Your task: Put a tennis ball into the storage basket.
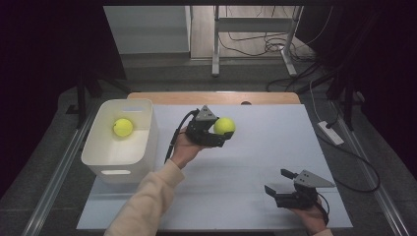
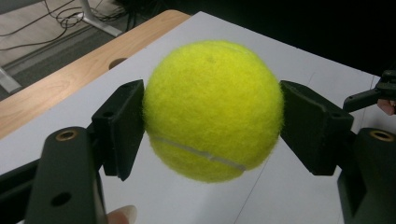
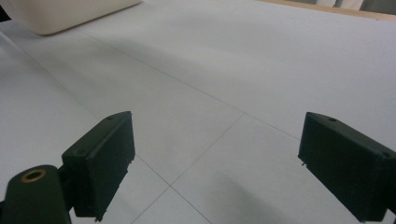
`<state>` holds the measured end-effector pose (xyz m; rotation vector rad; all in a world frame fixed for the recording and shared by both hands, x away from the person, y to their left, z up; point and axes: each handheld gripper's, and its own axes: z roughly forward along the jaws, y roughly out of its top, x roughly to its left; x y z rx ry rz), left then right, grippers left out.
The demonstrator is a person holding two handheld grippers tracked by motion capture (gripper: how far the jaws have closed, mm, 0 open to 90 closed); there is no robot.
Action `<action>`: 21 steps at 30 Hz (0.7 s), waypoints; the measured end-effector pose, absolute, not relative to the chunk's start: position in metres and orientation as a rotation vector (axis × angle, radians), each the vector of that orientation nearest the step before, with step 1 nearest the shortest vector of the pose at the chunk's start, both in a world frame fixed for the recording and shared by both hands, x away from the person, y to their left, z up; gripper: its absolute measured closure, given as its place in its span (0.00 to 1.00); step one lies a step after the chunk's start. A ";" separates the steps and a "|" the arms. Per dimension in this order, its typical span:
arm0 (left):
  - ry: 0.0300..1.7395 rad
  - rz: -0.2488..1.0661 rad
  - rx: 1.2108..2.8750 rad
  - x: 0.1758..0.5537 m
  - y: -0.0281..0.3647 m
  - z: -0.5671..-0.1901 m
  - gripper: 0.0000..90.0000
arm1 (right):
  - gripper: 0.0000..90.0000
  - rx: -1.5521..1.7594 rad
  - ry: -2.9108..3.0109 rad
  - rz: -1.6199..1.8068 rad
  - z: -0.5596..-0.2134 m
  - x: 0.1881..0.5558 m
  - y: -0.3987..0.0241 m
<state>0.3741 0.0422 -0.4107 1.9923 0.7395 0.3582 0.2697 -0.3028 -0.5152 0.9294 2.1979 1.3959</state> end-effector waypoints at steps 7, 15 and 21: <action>0.737 0.373 1.993 0.370 0.047 -0.408 0.31 | 0.11 0.929 2.198 1.394 -0.515 0.270 -0.303; 0.739 0.393 1.984 0.365 0.057 -0.404 0.31 | 0.11 0.926 2.201 1.388 -0.515 0.270 -0.303; 0.741 0.407 1.977 0.360 0.066 -0.402 0.31 | 0.11 0.926 2.202 1.386 -0.515 0.270 -0.302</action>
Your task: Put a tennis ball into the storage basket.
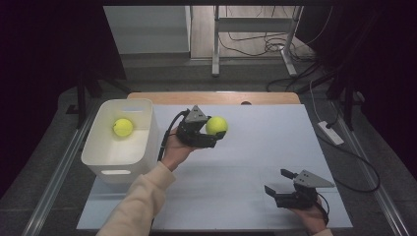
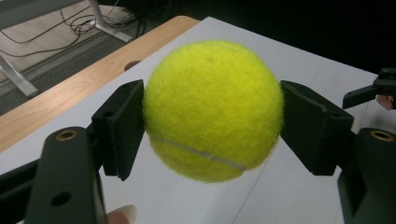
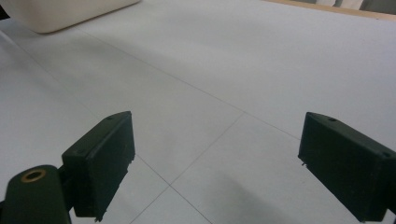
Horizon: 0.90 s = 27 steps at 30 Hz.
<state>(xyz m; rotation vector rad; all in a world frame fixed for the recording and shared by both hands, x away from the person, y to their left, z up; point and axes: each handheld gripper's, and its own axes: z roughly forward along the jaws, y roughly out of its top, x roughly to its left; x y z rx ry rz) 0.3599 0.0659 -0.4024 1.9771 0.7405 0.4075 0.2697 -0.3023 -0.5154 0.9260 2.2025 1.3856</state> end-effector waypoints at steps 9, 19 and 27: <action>0.749 0.418 1.968 0.353 0.076 -0.402 0.31 | 0.11 0.922 2.204 1.387 -0.515 0.270 -0.302; 0.768 0.432 1.944 0.348 0.089 -0.400 0.31 | 0.12 0.923 2.203 1.385 -0.516 0.270 -0.301; 0.779 0.441 1.932 0.344 0.097 -0.399 0.31 | 0.11 0.923 2.203 1.385 -0.516 0.270 -0.301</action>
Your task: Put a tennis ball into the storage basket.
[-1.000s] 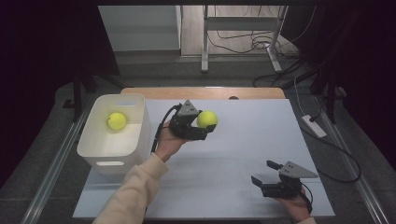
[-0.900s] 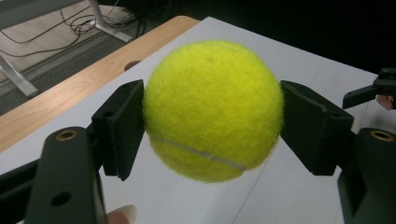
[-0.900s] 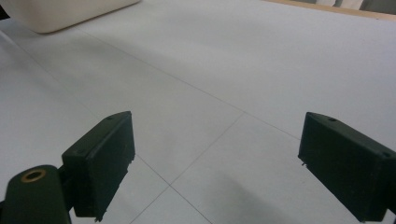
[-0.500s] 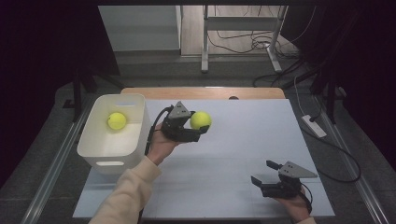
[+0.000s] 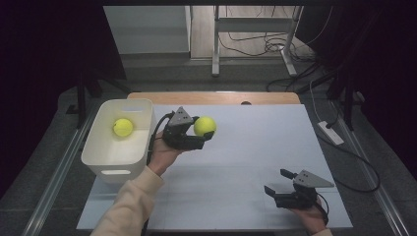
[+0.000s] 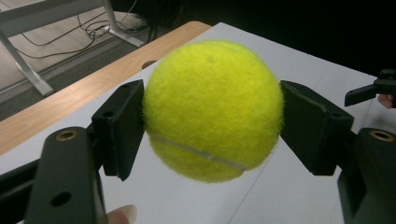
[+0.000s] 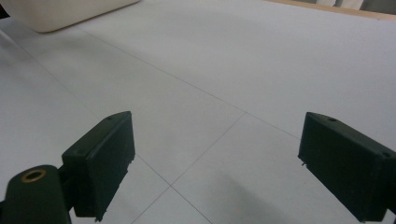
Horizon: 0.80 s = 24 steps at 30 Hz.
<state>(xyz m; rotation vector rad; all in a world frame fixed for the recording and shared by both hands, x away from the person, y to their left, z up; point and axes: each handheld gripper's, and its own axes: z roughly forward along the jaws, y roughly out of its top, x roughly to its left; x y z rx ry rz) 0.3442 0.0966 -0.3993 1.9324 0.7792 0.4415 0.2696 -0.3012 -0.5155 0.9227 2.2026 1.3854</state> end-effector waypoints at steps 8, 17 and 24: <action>0.786 0.451 1.923 0.340 0.103 -0.398 0.31 | 0.12 0.919 2.204 1.385 -0.516 0.270 -0.301; 0.804 0.463 1.912 0.336 0.114 -0.398 0.31 | 0.11 0.919 2.206 1.383 -0.516 0.270 -0.300; 0.817 0.477 1.906 0.334 0.121 -0.397 0.31 | 0.11 0.921 2.207 1.377 -0.516 0.270 -0.300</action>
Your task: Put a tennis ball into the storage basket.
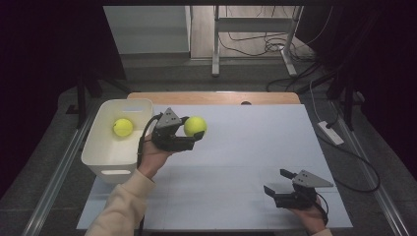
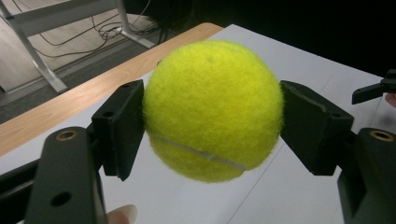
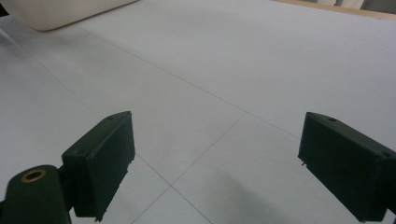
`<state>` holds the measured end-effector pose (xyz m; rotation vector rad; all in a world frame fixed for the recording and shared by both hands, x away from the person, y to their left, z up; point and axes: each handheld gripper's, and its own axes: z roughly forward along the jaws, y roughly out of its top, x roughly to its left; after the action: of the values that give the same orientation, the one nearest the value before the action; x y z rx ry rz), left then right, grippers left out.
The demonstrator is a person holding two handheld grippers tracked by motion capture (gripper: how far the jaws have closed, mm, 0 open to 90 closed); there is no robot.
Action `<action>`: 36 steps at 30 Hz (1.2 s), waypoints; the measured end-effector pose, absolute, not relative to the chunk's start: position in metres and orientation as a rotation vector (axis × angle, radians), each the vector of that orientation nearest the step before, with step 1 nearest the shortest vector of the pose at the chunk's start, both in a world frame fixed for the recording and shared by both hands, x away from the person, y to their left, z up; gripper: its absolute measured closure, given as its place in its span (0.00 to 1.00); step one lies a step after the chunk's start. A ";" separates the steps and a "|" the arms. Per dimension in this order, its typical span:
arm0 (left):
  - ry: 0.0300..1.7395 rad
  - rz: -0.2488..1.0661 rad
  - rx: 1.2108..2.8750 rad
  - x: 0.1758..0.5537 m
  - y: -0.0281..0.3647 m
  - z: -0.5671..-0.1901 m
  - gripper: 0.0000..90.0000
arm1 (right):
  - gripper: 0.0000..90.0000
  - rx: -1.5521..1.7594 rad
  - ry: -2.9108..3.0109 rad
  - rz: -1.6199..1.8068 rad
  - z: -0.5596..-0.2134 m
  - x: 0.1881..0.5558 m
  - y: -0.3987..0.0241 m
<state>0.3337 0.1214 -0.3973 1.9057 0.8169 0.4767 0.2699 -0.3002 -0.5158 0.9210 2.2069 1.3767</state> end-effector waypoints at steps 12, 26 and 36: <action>0.842 0.493 1.893 0.331 0.135 -0.397 0.31 | 0.11 0.918 2.209 1.373 -0.516 0.270 -0.300; 0.869 0.523 1.888 0.326 0.150 -0.395 0.31 | 0.12 0.915 2.211 1.377 -0.516 0.270 -0.299; 0.903 0.544 1.872 0.319 0.166 -0.396 0.31 | 0.12 0.906 2.221 1.364 -0.517 0.271 -0.297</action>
<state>0.3186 0.1663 -0.3958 1.8718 0.9026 0.5444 0.2712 -0.2970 -0.5167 0.9060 2.2213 1.3641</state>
